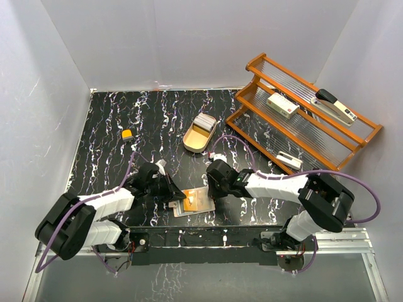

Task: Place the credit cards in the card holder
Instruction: Insert the credit card into the card holder.

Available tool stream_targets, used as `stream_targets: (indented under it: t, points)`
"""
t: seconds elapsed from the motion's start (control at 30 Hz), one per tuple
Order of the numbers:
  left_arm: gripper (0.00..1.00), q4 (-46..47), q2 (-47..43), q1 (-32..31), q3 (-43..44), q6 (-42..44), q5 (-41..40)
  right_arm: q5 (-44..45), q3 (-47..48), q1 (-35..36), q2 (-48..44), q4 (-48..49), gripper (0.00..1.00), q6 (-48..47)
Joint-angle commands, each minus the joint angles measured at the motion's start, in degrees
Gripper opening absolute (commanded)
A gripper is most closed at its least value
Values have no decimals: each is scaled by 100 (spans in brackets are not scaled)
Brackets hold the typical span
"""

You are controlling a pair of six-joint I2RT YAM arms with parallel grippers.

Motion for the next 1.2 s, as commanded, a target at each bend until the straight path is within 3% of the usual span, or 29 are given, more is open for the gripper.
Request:
stream_targets:
  t: [0.0, 0.23, 0.43, 0.57, 0.63, 0.77, 1.17]
  points:
    - [0, 443, 12, 18, -203, -196, -111, 24, -174, 49, -222, 18, 14, 281]
    - [0, 1079, 165, 17, -429, -481, -88, -214, -505, 87, -463, 404, 14, 695]
    - [0, 1206, 130, 1, -434, -512, 60, -19, -436, 86, -681, 225, 20, 628]
    - [27, 464, -225, 6, -212, -270, -129, 130, -321, 81, -877, 30, 30, 492]
    - [30, 117, -405, -4, -103, -128, -243, 115, -338, 82, -949, 56, 32, 460]
    - [22, 43, -554, -18, -100, -73, -264, -15, -512, 87, -999, 294, 32, 537]
    - [19, 453, 6, -69, -113, -175, -83, -60, -761, 87, -804, 647, 26, 589]
